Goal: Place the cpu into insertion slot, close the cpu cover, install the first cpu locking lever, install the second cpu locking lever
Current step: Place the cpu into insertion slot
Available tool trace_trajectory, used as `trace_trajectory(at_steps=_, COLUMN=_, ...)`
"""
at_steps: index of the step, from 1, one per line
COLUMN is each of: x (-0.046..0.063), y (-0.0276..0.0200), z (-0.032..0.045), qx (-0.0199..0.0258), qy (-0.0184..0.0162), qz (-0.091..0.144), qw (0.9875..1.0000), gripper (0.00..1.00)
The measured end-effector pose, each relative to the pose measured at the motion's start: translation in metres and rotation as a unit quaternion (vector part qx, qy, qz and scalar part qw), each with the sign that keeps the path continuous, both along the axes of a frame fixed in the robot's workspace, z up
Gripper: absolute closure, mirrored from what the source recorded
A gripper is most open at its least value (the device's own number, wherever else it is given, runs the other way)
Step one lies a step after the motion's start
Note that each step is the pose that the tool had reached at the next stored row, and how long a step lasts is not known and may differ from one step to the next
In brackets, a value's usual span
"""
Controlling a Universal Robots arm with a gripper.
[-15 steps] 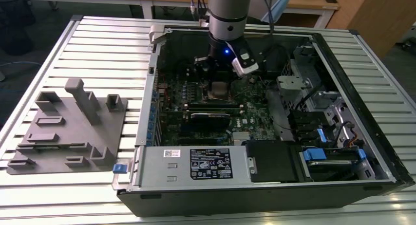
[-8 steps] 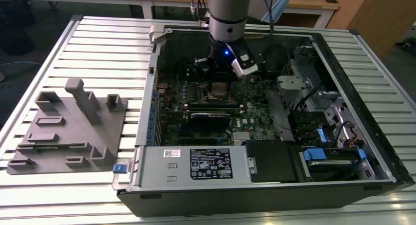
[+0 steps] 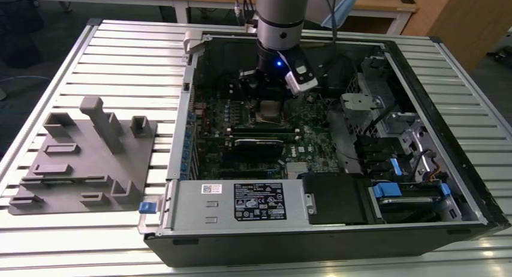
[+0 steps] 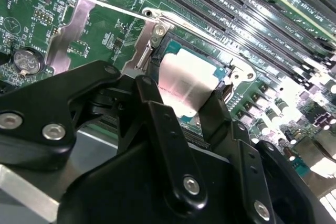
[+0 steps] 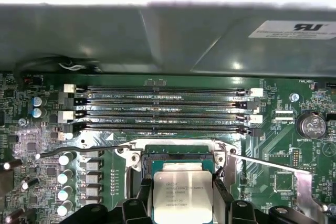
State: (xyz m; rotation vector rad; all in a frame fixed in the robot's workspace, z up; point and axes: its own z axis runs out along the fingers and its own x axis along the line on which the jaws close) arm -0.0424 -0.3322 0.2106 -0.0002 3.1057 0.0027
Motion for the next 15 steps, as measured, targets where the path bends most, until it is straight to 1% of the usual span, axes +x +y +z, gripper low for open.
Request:
trace_trajectory(at_steps=8, x=0.000, y=0.0000, z=0.0131, qx=0.0000, qy=0.0000, qz=0.000, qw=1.0000, gripper=0.46)
trace_trajectory(at_steps=15, x=0.000, y=0.0000, z=0.0270, qx=-0.0001, qy=0.0000, qz=0.000, qw=1.0000, gripper=0.46)
